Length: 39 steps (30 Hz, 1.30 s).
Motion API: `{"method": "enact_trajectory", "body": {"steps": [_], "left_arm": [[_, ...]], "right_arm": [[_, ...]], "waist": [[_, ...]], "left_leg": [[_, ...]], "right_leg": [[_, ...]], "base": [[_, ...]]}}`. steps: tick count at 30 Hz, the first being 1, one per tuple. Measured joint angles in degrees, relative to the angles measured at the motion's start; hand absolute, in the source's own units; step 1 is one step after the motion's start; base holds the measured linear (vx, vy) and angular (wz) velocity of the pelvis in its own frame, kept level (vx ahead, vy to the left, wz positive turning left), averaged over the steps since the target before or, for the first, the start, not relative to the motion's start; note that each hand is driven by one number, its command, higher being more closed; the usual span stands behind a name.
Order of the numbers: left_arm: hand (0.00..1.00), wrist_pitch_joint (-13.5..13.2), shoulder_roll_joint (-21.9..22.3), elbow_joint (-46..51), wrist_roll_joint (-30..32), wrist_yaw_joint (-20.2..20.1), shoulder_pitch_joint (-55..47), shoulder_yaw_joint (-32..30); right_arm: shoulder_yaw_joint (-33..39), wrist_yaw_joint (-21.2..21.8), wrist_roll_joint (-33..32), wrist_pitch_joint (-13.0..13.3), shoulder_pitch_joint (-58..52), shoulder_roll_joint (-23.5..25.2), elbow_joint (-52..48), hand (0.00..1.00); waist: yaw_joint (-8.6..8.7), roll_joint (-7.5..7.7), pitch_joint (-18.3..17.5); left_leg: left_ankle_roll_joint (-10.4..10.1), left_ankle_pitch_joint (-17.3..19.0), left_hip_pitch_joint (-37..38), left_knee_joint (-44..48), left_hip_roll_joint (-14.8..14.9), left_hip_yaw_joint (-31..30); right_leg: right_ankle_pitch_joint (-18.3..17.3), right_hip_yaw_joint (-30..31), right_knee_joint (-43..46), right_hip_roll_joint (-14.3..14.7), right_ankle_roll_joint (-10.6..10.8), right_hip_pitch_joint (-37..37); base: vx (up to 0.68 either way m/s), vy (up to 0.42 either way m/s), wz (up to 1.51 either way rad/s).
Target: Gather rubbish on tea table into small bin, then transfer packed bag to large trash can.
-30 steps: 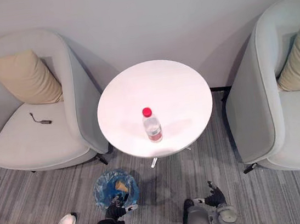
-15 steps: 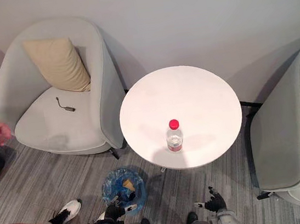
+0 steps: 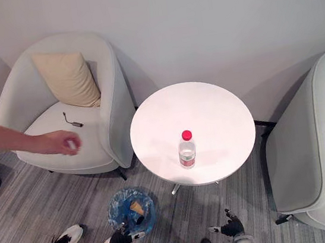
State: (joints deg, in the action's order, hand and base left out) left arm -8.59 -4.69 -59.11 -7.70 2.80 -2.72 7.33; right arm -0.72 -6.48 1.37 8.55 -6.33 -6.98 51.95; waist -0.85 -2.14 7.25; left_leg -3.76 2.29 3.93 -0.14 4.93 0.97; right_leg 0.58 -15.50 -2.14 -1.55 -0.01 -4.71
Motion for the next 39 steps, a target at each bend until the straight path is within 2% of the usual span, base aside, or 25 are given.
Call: {"method": "enact_trajectory", "body": {"steps": [1, 3, 4, 5, 8, 11, 14, 19, 26, 39], "left_arm": [[0.00, 0.0, -0.1, 0.0, 0.0, 0.0, -0.1, 0.0], [0.00, 0.0, -0.7, 0.3, 0.6, -0.4, -0.6, -0.1], [0.00, 0.0, -1.7, 0.6, 0.7, -1.2, -1.0, 0.0], [0.00, 0.0, -2.1, 0.6, 0.7, -1.4, -1.2, 0.0], [0.00, -0.1, -3.3, 0.8, 0.5, -1.6, -2.6, -0.2], [0.00, -0.2, -3.4, 0.8, 0.6, -1.8, -2.7, 0.0], [0.00, -0.6, -3.4, 0.8, 0.6, -2.7, -2.7, -0.1], [0.00, -0.6, -3.4, 1.4, 0.6, -2.8, -3.2, -0.1], [0.00, -0.7, -3.4, 2.5, 0.6, -2.9, -3.8, -0.2], [0.00, -0.7, -3.4, 2.7, 0.6, -2.9, -3.8, -0.2]], "right_arm": [[0.3, -0.1, 1.0, -0.1, -0.1, -0.2, -1.6, 0.00], [1.6, 1.2, 1.2, -0.4, 0.5, -3.7, -6.1, 0.00], [2.9, 2.9, 0.0, -0.3, 0.1, -8.5, -12.1, 0.00], [3.0, 2.9, -0.4, -0.2, -0.4, -9.6, -14.9, 0.00], [4.3, 3.0, -1.9, 2.1, -2.5, -13.3, -27.2, 0.00], [3.5, 3.9, -1.7, 3.6, -2.5, -11.8, -29.3, 0.00], [0.2, 5.0, -0.7, 3.5, -3.9, -10.8, -29.7, 0.00], [0.1, 5.6, -0.8, 3.6, -4.3, -10.9, -33.1, 0.00], [-1.8, 5.6, -0.8, 3.5, -2.7, -11.2, -32.3, 0.00], [-4.7, 5.5, -0.8, 3.5, 1.8, -11.1, -28.2, 0.00]], "waist": [[0.01, 0.09, -0.2], [-0.06, 0.17, -0.5], [-0.03, 0.31, -0.7], [-0.13, 0.42, -0.8], [-0.06, 1.32, -1.5], [0.07, 1.73, -1.7], [0.06, 1.70, -1.7], [0.11, 1.53, -1.7], [0.09, 1.14, -1.9], [-0.06, 1.30, -2.0]], "left_leg": [[0.0, -0.2, 0.3, -0.4, 0.0, -0.1], [0.0, -0.6, 0.7, -1.4, 0.0, -0.1], [0.1, -0.7, 1.2, -1.3, -0.1, -0.3], [0.1, -0.7, 1.3, -1.2, -0.1, -0.5], [0.1, -0.6, 1.8, -1.0, 0.1, -1.0], [0.1, -0.6, 2.1, -1.0, 0.1, -1.0], [0.1, -0.5, 1.7, -1.0, 0.1, -1.1], [0.3, -0.4, 1.0, -1.1, 0.1, -1.6], [0.0, -0.6, 0.6, -1.6, -0.1, -2.8], [0.0, -0.6, -0.1, -1.8, -0.4, -4.8]], "right_leg": [[0.0, 0.0, 0.0, 0.1, 0.0, 0.0], [0.0, 0.0, 0.0, 0.1, 0.0, -0.1], [0.1, 0.0, 0.0, 0.1, -0.1, -0.4], [0.1, 0.1, 0.0, 0.1, -0.1, -0.5], [0.1, 1.2, 0.0, 0.4, -0.1, -1.0], [0.2, 1.7, 0.0, 0.4, -0.2, -1.1], [0.5, 2.1, -0.1, 0.4, -0.2, -1.0], [0.2, 2.5, -0.1, 0.4, 0.3, -0.1], [0.2, 1.8, -0.1, 0.5, 0.2, 0.5], [0.2, 0.5, -1.1, 0.4, 0.2, 0.0]], "base": [[0.00, 0.000, 0.00], [0.00, 0.000, 0.00], [0.03, 0.023, 0.03], [0.04, 0.025, 0.03], [-0.01, 0.000, -0.07], [-0.05, 0.003, -0.07], [-0.10, 0.022, -0.05], [-0.05, 0.006, -0.01], [0.03, 0.007, 0.06], [0.00, 0.010, 0.06]]}}
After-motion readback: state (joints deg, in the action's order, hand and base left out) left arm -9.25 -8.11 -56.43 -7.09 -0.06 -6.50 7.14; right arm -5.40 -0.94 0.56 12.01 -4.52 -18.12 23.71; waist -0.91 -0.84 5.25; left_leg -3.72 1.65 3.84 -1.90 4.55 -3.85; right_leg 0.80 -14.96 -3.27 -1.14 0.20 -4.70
